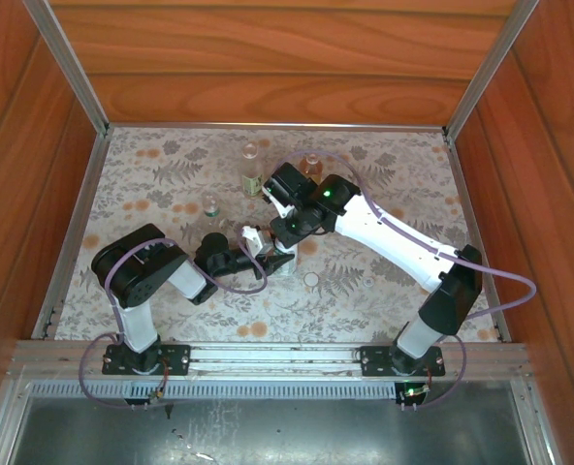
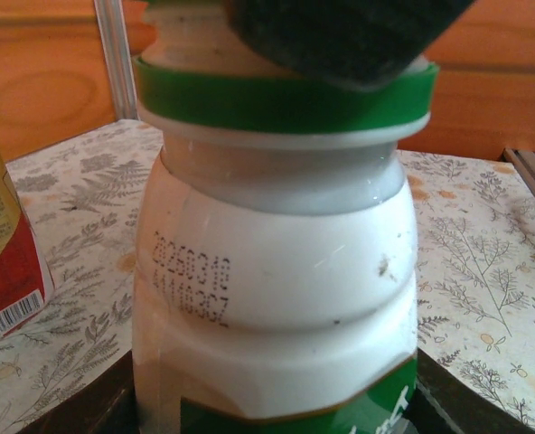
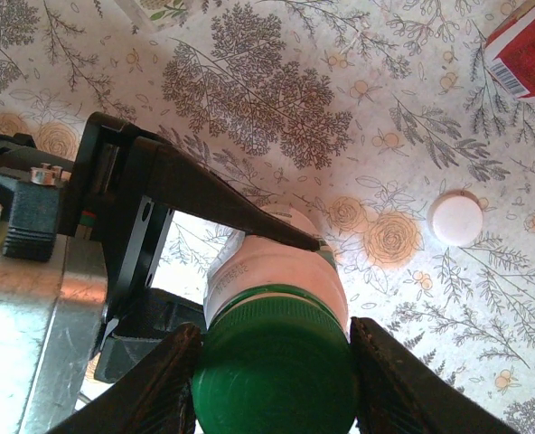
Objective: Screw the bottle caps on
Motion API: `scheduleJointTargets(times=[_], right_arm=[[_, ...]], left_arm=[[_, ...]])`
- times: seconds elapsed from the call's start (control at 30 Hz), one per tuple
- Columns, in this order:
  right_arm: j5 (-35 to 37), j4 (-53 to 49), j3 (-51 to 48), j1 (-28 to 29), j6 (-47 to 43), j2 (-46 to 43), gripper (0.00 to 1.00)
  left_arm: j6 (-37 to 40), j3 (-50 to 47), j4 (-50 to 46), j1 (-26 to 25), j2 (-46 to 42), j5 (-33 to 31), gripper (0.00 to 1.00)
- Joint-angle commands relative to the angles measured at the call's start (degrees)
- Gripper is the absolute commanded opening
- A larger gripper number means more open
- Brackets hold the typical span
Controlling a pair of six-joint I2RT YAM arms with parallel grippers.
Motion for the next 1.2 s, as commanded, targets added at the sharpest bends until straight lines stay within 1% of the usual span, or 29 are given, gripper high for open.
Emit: scheduleJointTargets(times=[0.0,0.17,0.27,0.3,0.37,0.53,0.63,0.7,0.8,0.87,1.17], right_arm=[[0.8,-3.6,0.1,0.6,0.7,0.5,0.46],[0.8,-3.6,1.2,0.7,0.8,0.8,0.46],[1.1,-4.0,1.8,0.7,0.9,0.8,0.48],[1.1,-3.9,1.9,0.7,0.9,0.8,0.50],[0.2,-3.1,1.7,0.7,0.8,0.4,0.58],[-2.0,1.8,-1.1,0.6,0.9,-3.9,0.71],[-2.1,5.4,-4.0,0.6,1.9,-7.7,0.75],[-1.2,8.3,-6.6,0.5,2.3,-10.3,0.73],[-1.4,9.8,-9.0,-0.8,3.0,-12.0,0.63],[-1.5,9.0,-9.4,-1.8,3.3,-11.5,0.58],[-2.0,8.5,-9.9,-3.7,3.6,-8.2,0.46]], left_arm=[[0.7,-0.3,-1.6,0.4,1.0,0.7,0.51],[0.6,-0.3,-1.6,0.5,0.9,0.8,0.51],[0.5,-0.3,-1.6,0.5,0.8,0.9,0.51],[0.5,-0.3,-1.6,0.4,0.8,0.9,0.51],[0.5,-0.4,-1.6,0.5,0.8,0.8,0.51],[0.5,-0.5,-1.6,0.4,0.5,0.8,0.51],[0.5,-0.7,-1.6,0.4,0.3,0.8,0.51],[0.4,-0.6,-1.6,0.4,0.3,0.8,0.51],[0.4,-0.6,-1.6,0.4,0.3,0.8,0.51],[0.3,-0.5,-1.6,0.4,0.3,0.9,0.51],[0.4,-0.7,-1.6,0.4,-0.1,0.9,0.51]])
